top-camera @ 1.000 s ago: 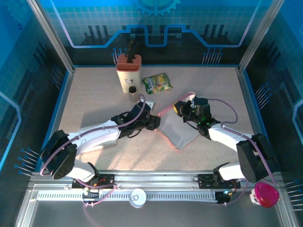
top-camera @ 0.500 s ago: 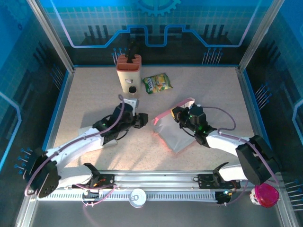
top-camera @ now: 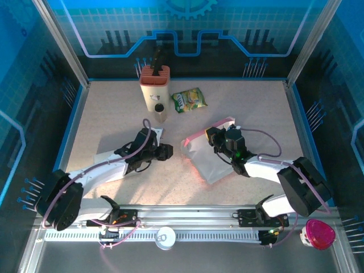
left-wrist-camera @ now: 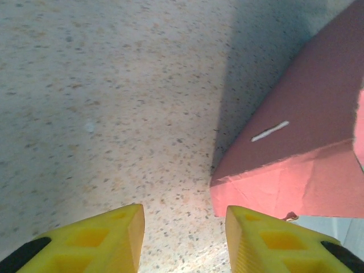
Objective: Fold the paper box
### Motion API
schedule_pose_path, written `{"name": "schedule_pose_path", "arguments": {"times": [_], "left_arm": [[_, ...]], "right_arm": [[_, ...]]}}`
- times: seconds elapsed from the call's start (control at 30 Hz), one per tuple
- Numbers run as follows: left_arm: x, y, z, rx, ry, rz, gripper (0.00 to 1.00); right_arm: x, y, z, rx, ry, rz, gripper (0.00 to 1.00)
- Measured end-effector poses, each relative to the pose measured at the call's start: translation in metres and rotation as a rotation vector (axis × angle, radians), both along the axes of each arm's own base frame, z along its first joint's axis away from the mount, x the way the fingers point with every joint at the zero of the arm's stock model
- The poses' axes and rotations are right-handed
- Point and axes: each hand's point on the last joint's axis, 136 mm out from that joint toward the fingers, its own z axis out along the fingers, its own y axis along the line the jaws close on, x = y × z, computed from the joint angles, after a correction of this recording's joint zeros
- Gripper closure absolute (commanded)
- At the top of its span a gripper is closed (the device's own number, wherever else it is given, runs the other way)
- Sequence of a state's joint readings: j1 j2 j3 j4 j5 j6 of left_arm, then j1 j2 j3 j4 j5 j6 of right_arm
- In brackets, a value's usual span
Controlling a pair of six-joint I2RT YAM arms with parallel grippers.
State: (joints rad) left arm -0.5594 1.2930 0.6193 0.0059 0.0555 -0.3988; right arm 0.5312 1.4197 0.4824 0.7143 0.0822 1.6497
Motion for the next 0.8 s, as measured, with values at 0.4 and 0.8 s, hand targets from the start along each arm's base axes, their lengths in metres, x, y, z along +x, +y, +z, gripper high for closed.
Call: {"name": "schedule_pose_path", "arguments": {"times": [0.4,0.8], "left_arm": [[-0.008,-0.040,-0.019,0.056,-0.067,-0.179,0.50],[-0.002,-0.054,-0.016,0.095,-0.146,-0.246,0.68]], "right_arm": [[-0.001,0.002,-0.001,0.008,-0.004,0.013,1.00],[-0.003,0.004,0.001,0.018,-0.010,0.030,1.00]]}}
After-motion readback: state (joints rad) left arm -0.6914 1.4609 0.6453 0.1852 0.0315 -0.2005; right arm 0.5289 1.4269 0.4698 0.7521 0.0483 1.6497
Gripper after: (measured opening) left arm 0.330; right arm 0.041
